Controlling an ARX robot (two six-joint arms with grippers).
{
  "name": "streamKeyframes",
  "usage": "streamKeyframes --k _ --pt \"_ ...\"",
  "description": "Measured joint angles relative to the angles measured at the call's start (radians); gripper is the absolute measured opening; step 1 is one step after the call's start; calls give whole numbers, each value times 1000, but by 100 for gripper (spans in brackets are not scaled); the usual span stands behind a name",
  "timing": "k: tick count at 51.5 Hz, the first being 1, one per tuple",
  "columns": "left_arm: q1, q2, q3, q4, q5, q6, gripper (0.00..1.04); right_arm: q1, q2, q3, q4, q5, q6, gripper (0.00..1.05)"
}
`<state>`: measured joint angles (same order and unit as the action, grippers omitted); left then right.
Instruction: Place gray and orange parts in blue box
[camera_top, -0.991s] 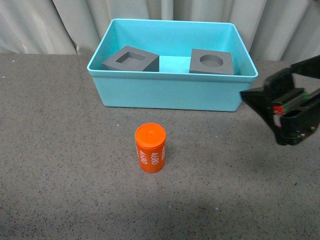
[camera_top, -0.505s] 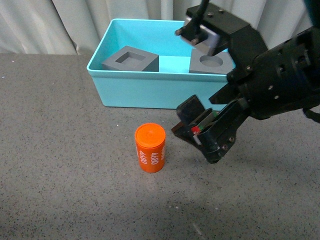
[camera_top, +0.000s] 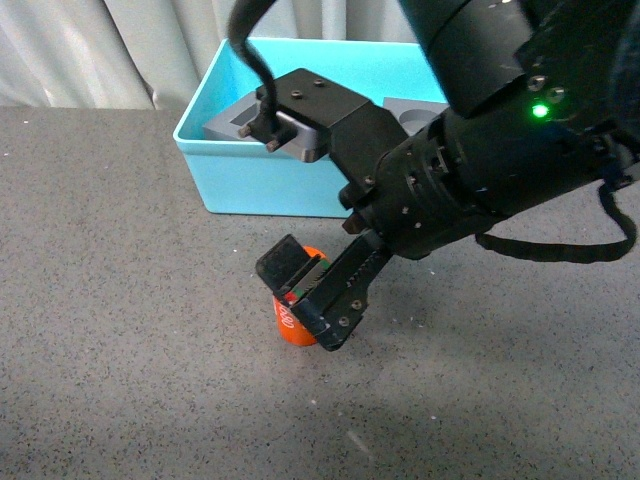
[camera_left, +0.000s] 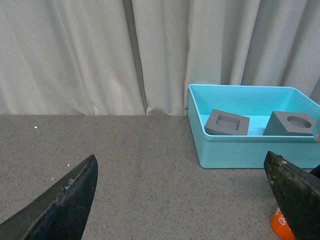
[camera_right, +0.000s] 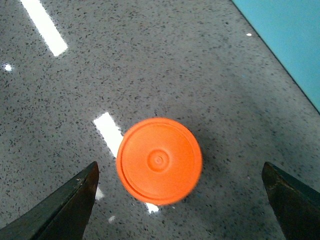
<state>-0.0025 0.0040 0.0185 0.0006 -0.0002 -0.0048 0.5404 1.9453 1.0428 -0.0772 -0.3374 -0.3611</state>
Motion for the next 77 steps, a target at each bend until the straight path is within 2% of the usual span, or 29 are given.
streamKeyframes --k 17,30,34,36,46,58,69,77 --pt "0 0 0 0 0 0 98 67 115 111 -71 22 14 95" --pt "0 0 0 0 0 0 98 82 186 196 -131 82 34 62" --pt "0 0 0 0 0 0 98 81 197 210 -144 97 40 47" --pt "0 0 0 0 0 0 98 80 197 211 -145 98 45 44" --pt "0 0 0 0 0 0 98 55 109 151 -106 76 60 44" --pt "0 0 0 0 0 0 98 -76 -134 188 -93 29 96 44" --pt "0 0 0 0 0 0 98 -150 -53 351 -125 56 99 44" --pt "0 0 0 0 0 0 98 -158 58 441 -154 77 93 44"
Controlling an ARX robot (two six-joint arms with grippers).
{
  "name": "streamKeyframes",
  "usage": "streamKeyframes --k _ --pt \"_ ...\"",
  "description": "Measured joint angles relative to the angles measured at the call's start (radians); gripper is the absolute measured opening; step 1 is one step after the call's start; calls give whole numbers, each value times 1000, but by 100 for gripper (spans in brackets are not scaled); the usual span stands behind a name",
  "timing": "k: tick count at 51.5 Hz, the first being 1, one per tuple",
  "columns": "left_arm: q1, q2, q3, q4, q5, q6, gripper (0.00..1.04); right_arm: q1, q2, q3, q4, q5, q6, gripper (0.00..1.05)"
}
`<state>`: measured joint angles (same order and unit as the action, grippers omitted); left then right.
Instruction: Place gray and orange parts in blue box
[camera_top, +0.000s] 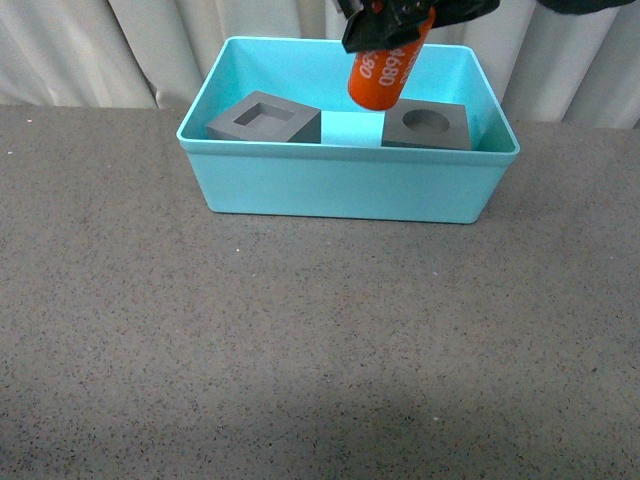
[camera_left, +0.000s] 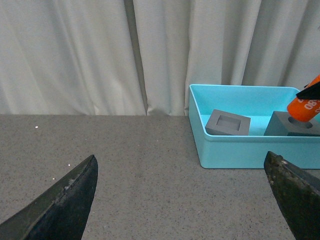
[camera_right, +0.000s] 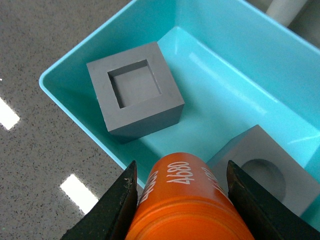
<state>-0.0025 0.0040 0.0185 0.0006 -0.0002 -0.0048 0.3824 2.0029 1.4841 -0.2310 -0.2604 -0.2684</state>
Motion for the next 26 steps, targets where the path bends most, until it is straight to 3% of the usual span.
streamKeyframes --k 26 --pt "0 0 0 0 0 0 98 0 275 279 -117 5 -13 44"
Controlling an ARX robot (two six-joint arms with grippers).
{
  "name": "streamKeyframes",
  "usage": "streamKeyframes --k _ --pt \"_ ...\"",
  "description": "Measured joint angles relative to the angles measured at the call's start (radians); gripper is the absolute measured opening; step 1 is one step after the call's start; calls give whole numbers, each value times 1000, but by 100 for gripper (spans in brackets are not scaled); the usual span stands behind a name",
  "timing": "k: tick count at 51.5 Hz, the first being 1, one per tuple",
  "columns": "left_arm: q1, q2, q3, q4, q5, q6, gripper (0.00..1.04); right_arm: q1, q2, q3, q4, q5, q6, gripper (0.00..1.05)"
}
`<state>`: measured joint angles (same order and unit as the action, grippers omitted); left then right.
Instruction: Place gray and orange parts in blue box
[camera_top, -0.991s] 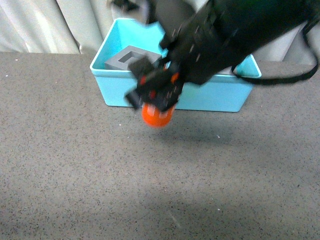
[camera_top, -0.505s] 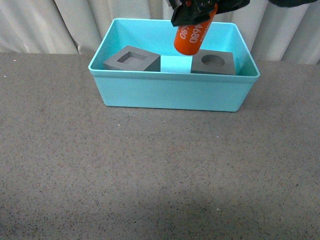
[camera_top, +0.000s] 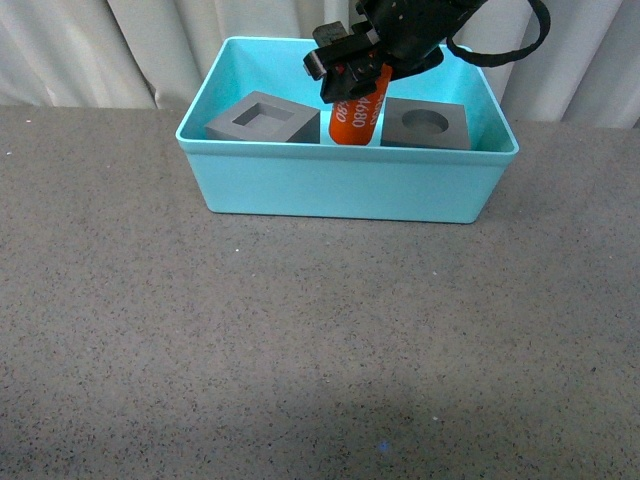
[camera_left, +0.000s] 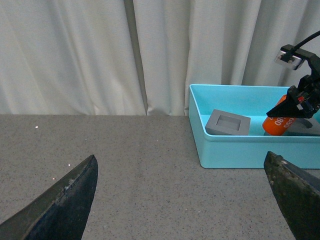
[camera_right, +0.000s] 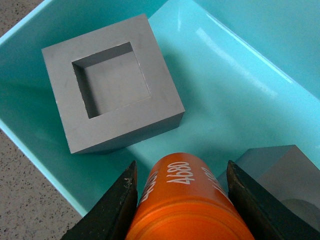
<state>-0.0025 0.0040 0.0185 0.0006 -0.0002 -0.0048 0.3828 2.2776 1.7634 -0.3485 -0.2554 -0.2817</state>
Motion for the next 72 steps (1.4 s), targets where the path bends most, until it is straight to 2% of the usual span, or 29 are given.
streamKeyframes --k 10,28,36,42,47,57,72 --pt "0 0 0 0 0 0 98 0 70 88 -48 -10 8 44" --pt "0 0 0 0 0 0 98 1 126 113 -66 -23 19 45" --pt "0 0 0 0 0 0 98 1 126 111 -50 -18 24 64" --pt "0 0 0 0 0 0 98 -1 111 73 -9 -32 45 84" --pt "0 0 0 0 0 0 98 -5 88 33 38 -39 72 96" --pt "0 0 0 0 0 0 98 -21 -20 -86 164 -47 137 95" --pt "0 0 0 0 0 0 98 -78 -319 -397 436 71 195 95"
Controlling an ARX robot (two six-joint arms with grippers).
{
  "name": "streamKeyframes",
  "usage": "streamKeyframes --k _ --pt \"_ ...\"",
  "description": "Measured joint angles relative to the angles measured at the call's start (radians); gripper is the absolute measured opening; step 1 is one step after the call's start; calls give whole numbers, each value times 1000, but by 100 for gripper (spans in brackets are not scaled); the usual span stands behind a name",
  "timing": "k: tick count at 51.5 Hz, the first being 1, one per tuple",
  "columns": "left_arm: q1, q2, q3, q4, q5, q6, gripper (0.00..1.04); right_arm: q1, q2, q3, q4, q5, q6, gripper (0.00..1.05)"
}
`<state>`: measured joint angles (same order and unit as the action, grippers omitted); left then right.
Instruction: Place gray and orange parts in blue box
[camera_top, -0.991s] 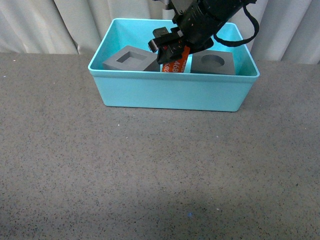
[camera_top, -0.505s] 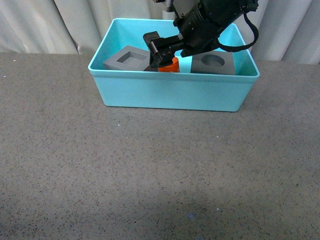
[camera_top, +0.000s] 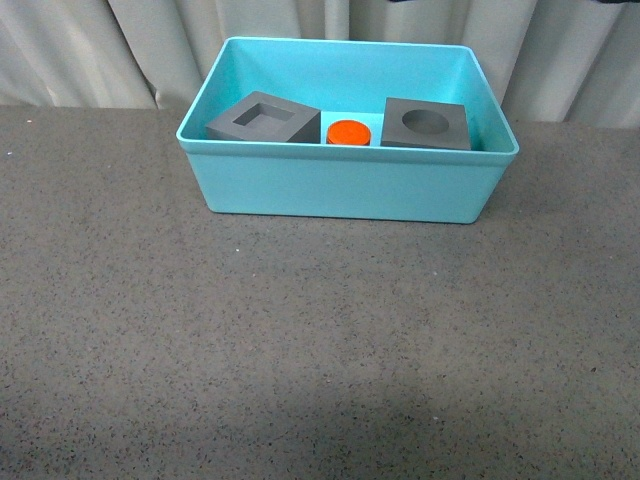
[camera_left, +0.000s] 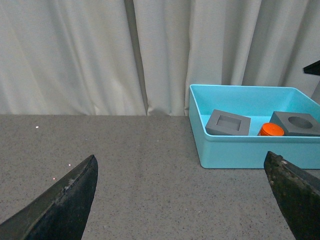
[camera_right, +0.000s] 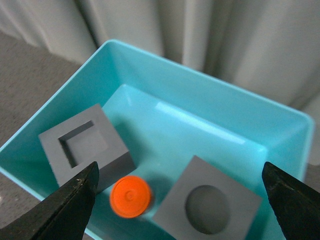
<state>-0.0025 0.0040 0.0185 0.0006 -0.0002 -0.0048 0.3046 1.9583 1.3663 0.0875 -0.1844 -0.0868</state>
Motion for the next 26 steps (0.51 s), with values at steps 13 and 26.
streamKeyframes --k 13,26 --pt "0 0 0 0 0 0 98 -89 -290 -385 246 188 22 95" --pt "0 0 0 0 0 0 98 -193 -556 -703 361 423 19 95"
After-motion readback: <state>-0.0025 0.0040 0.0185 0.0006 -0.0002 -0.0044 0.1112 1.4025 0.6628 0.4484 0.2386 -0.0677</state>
